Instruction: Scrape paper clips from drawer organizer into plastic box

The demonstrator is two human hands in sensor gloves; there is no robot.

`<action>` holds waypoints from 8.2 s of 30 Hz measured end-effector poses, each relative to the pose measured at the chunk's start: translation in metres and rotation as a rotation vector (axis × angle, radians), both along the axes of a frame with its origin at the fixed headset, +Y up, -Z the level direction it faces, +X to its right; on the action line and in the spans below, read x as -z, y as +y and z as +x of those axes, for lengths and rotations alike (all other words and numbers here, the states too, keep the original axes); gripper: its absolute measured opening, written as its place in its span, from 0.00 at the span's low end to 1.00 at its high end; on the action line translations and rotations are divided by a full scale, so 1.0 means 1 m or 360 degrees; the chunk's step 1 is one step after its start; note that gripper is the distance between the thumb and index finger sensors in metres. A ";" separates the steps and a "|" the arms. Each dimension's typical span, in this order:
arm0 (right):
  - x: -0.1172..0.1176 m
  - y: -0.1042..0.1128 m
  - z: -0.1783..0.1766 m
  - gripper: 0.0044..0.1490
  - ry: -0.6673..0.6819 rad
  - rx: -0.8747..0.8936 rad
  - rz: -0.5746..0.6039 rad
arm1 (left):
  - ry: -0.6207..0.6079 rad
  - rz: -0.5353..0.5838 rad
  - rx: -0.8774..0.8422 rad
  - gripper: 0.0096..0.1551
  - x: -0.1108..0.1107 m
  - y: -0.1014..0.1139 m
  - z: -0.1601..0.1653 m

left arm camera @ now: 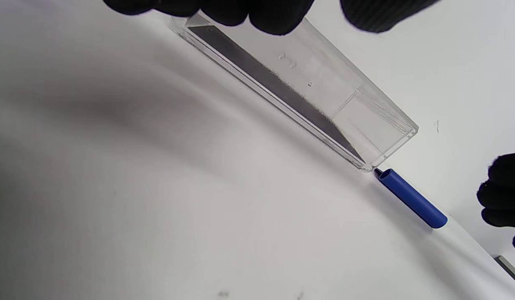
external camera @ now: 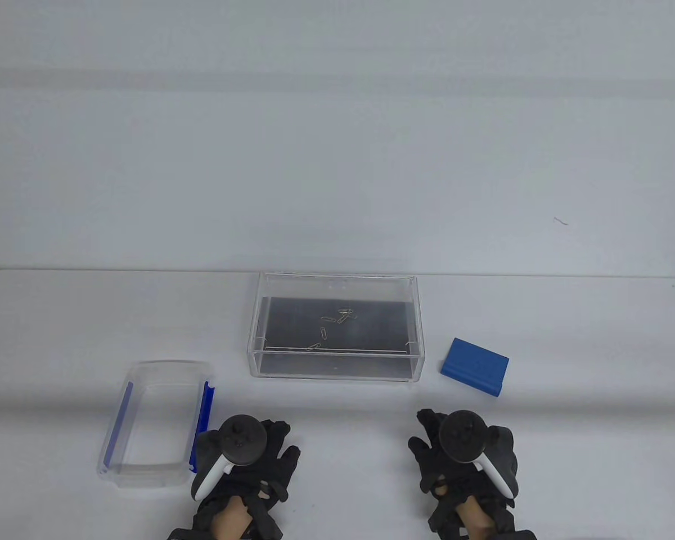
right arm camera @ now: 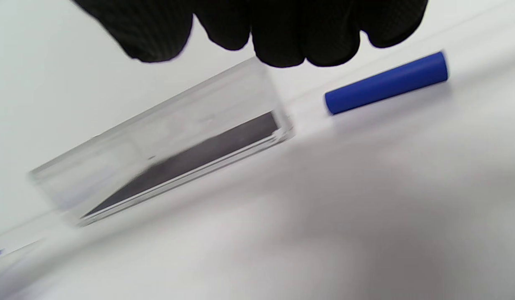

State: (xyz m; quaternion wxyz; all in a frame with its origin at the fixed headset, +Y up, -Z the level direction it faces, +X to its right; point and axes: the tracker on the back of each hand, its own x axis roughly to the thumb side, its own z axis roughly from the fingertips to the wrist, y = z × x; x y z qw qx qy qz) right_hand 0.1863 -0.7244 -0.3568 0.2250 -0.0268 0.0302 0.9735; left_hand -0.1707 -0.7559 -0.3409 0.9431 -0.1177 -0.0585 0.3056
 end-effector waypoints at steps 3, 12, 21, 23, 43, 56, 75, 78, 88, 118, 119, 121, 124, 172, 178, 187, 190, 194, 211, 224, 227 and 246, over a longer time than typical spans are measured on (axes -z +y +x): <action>0.021 0.003 0.017 0.40 -0.0120 -0.0115 -0.0014 | -0.0008 0.0011 0.0024 0.40 0.000 0.001 -0.001; 0.091 -0.012 0.049 0.40 -0.0339 -0.0391 -0.0201 | 0.0007 -0.0029 0.0063 0.40 0.003 -0.001 -0.008; 0.129 -0.045 0.058 0.45 -0.0295 -0.0494 -0.0464 | 0.0020 -0.0081 0.0065 0.41 0.005 -0.006 -0.012; 0.132 -0.049 0.062 0.44 -0.0314 -0.0478 -0.0511 | 0.0016 -0.0087 0.0071 0.41 0.005 -0.006 -0.011; 0.128 -0.014 0.051 0.39 -0.0400 -0.0654 -0.0244 | 0.0038 -0.0089 0.0020 0.41 0.005 -0.004 -0.017; 0.120 0.087 0.017 0.43 -0.0478 0.0345 0.0267 | 0.0052 -0.0013 -0.0047 0.39 0.004 0.005 -0.023; 0.177 0.039 -0.058 0.45 -0.0454 0.0576 -0.0245 | 0.0077 0.0030 -0.0032 0.38 0.006 0.008 -0.032; 0.180 0.036 -0.070 0.45 -0.0423 0.0581 -0.0268 | 0.0089 0.0024 -0.0025 0.38 0.007 0.008 -0.035; 0.174 0.061 -0.121 0.45 -0.0147 0.0740 -0.0190 | 0.0104 0.0028 -0.0028 0.38 0.008 0.008 -0.038; 0.187 0.094 -0.111 0.47 -0.0226 0.0205 0.0039 | 0.0089 0.0037 -0.0010 0.38 0.009 0.010 -0.039; 0.187 0.101 -0.114 0.46 -0.0193 0.0152 0.0075 | 0.0088 0.0037 -0.0014 0.38 0.009 0.010 -0.038; 0.186 0.105 -0.117 0.44 -0.0194 0.0096 0.0092 | 0.0084 0.0034 -0.0014 0.38 0.009 0.010 -0.038; 0.189 0.098 -0.123 0.41 -0.0131 0.0008 0.0068 | 0.0077 0.0027 0.0002 0.38 0.009 0.010 -0.037; 0.027 0.079 -0.045 0.45 -0.0086 0.0267 0.0414 | 0.0016 0.0081 -0.0042 0.38 0.005 0.011 -0.026; -0.011 0.053 -0.016 0.45 -0.0292 0.0525 0.0358 | 0.0009 0.0085 -0.0025 0.37 0.006 0.010 -0.024; -0.038 0.000 0.001 0.45 -0.0336 0.0593 0.0160 | 0.0025 0.0133 -0.0058 0.37 0.005 0.012 -0.027; -0.041 -0.001 0.003 0.44 -0.0319 0.0590 0.0175 | 0.0047 0.0166 -0.0099 0.37 0.004 0.016 -0.031; -0.043 0.002 0.007 0.44 -0.0312 0.0637 0.0194 | 0.0106 0.0264 -0.0128 0.37 0.004 0.033 -0.045; -0.044 0.007 0.012 0.43 -0.0263 0.0529 0.0236 | 0.1045 -0.0228 0.0336 0.45 0.010 0.031 -0.224; -0.042 0.008 0.012 0.42 -0.0248 0.0456 0.0225 | 0.1163 -0.0722 0.0156 0.40 0.005 -0.015 -0.254; -0.043 0.008 0.013 0.42 -0.0246 0.0456 0.0228 | 0.1194 -0.0673 -0.0026 0.37 0.000 -0.018 -0.252; -0.044 0.008 0.017 0.42 -0.0261 0.0480 0.0212 | 0.0566 -0.0702 -0.1149 0.44 0.002 0.017 -0.090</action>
